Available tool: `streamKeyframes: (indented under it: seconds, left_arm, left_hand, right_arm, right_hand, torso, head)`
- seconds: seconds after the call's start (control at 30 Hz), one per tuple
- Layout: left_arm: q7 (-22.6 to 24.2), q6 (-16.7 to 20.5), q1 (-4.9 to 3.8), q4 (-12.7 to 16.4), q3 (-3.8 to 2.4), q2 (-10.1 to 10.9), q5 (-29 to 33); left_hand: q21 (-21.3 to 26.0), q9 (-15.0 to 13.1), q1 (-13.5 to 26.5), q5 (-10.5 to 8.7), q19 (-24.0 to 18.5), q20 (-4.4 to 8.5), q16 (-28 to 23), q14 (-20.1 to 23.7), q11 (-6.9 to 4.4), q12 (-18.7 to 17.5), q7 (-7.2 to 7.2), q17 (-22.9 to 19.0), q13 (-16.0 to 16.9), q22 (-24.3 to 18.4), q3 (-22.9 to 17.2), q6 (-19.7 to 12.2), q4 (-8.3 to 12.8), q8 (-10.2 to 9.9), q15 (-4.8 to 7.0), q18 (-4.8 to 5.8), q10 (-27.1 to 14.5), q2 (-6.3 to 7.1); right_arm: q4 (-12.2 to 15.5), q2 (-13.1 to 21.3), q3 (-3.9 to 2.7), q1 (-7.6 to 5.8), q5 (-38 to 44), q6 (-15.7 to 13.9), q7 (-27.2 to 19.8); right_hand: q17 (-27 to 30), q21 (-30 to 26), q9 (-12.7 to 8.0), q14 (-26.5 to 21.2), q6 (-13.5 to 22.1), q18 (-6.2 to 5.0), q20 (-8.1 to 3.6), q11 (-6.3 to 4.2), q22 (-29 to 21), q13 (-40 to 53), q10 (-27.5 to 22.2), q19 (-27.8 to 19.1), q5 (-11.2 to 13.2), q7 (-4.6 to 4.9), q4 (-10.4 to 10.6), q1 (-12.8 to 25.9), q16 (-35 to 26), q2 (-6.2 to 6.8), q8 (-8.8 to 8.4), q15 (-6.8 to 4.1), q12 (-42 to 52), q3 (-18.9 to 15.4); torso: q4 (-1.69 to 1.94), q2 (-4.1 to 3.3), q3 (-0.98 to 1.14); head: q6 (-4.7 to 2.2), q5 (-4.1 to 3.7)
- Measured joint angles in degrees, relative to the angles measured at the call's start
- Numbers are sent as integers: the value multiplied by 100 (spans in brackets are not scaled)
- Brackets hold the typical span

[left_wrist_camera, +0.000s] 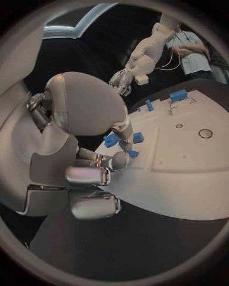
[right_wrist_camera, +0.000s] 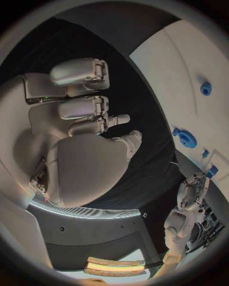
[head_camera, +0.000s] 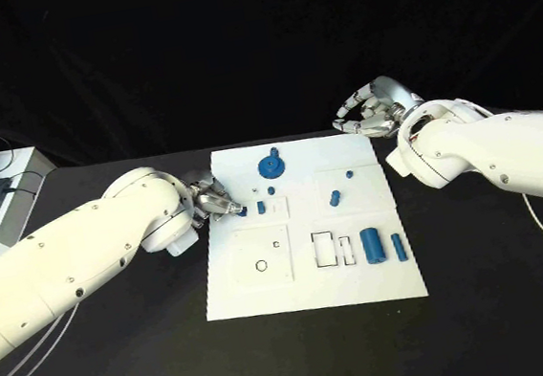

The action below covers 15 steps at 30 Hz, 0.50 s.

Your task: Assemble the parts on the task board

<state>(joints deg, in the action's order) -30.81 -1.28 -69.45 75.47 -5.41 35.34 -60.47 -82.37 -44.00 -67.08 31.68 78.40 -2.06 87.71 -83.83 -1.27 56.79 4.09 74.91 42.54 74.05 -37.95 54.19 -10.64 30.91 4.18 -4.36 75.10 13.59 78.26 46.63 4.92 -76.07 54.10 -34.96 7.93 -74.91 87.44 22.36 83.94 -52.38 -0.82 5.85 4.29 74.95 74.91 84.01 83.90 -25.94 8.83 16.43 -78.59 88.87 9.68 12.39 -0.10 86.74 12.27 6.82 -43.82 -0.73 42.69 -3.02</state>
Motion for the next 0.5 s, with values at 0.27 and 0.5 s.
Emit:
streamKeyframes:
  seconds: [0.27, 0.5]
  left_arm:
    - [-1, -14, 0, 10, 0, -9, -127]
    - [-1, -18, 0, 17, -1, -12, -206]
  left_hand:
    - [-22, 0, 1, -1, 0, 0, 0, 0, 0, 0, 0, 0, 0, 5, 0, 0, 0, 0, 0, 0, 0, 1]
    - [-22, 0, 23, -1, 0, 0, 0, 0, 0, 0, 0, 0, 9, 5, 0, 0, 0, 0, 0, 0, -1, 23]
  right_arm:
    - [0, -1, 0, 1, 1, 0, 0]
    - [0, 1, 0, 2, 2, 1, -1]
  right_hand:
    - [0, 0, 0, 0, 0, 0, 0, 0, 0, 0, 0, 0, 0, 0, 0, 0, 0, 0, 0, 0, 0, 0]
    - [0, 0, -1, 0, 0, 0, 0, 0, -1, 3, 0, 0, 0, 0, 0, 0, 0, 0, 0, 0, 0, 0]
  torso:
    - [-4, -1, -2]
    - [-4, -3, -4]
  head:
    - [1, 6]
    - [5, 4]
